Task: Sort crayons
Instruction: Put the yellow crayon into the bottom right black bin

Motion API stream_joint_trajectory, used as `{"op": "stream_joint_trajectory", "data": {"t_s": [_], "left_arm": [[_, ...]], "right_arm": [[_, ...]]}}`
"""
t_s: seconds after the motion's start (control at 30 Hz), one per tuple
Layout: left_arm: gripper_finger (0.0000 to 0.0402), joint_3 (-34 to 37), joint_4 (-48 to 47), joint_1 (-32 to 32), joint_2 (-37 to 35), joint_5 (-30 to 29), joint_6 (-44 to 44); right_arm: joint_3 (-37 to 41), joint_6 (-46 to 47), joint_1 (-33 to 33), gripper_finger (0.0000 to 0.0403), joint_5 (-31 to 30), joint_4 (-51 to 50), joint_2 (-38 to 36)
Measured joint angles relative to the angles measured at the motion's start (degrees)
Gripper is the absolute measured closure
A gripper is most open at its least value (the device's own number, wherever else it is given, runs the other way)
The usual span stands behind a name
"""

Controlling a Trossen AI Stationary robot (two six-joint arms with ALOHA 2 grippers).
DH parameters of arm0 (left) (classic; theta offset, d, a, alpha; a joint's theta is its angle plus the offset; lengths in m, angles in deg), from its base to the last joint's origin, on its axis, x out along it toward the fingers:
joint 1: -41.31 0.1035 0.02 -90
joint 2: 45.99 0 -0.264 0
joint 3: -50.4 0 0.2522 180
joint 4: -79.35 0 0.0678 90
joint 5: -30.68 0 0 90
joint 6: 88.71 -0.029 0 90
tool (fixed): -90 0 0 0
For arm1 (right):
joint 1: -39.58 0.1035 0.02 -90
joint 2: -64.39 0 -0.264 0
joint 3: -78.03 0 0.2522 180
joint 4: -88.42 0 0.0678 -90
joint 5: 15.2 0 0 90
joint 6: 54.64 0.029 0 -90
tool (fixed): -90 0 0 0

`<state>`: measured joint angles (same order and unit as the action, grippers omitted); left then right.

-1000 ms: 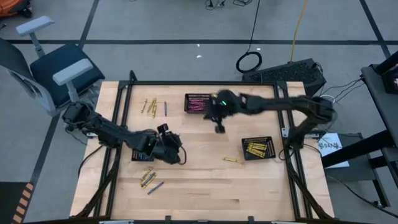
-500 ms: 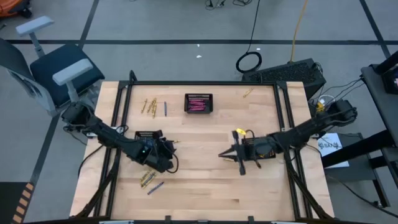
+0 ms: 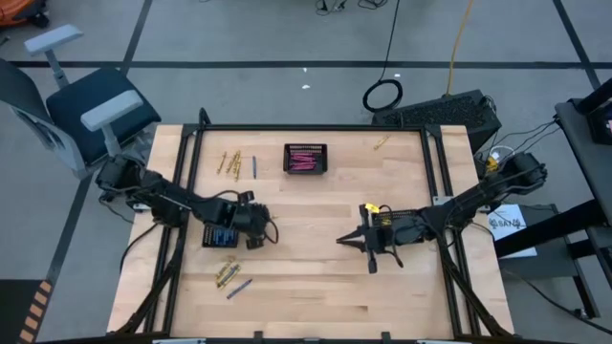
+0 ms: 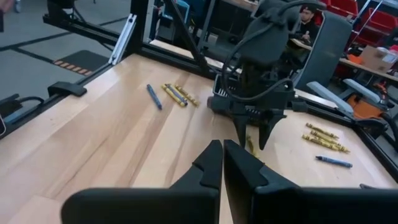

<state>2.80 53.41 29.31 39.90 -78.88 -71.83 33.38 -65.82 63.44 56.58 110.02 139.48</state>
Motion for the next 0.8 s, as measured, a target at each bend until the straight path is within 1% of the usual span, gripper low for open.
{"op": "stream_joint_trajectory", "data": {"t_s": [0.07,0.13,0.3,0.33,0.37,0.47,0.57,0.67,0.8], "left_arm": [[0.0243,0.7,1.9,1.2,0.0,2.3,-1.1],[0.0267,1.2,2.6,2.3,-0.1,4.2,-1.2],[0.0356,1.6,3.0,4.1,-0.2,9.0,-1.9],[0.0376,1.6,3.2,4.2,-0.2,9.4,-2.2],[0.0387,1.7,3.7,4.3,-0.2,9.6,-2.3],[0.0390,1.9,7.2,4.4,0.0,9.6,-3.4],[0.0394,1.9,14.7,4.4,0.3,10.1,-5.6],[0.0398,1.9,24.1,4.4,0.1,10.2,-8.5],[0.0399,1.8,40.0,3.6,0.1,10.7,-14.4]], "right_arm": [[0.0,0.3,0.0,0.0403,0.0,0.0,0.2],[0.0,0.6,0.0,0.0403,0.0,0.0,0.4],[0.0,0.7,0.0,0.0403,0.2,0.1,0.4],[0.0,0.8,0.0,0.0403,0.2,0.3,0.4],[0.0,1.1,0.0,0.0403,0.2,0.5,0.4],[0.0,1.8,-0.2,0.0403,0.3,-0.2,0.3],[0.0,3.4,-0.6,0.0403,0.3,-0.9,0.4],[0.1,3.7,-0.6,0.0403,0.4,-0.7,0.4],[2.8,6.7,-0.9,0.0395,0.4,1.1,0.4]]}}
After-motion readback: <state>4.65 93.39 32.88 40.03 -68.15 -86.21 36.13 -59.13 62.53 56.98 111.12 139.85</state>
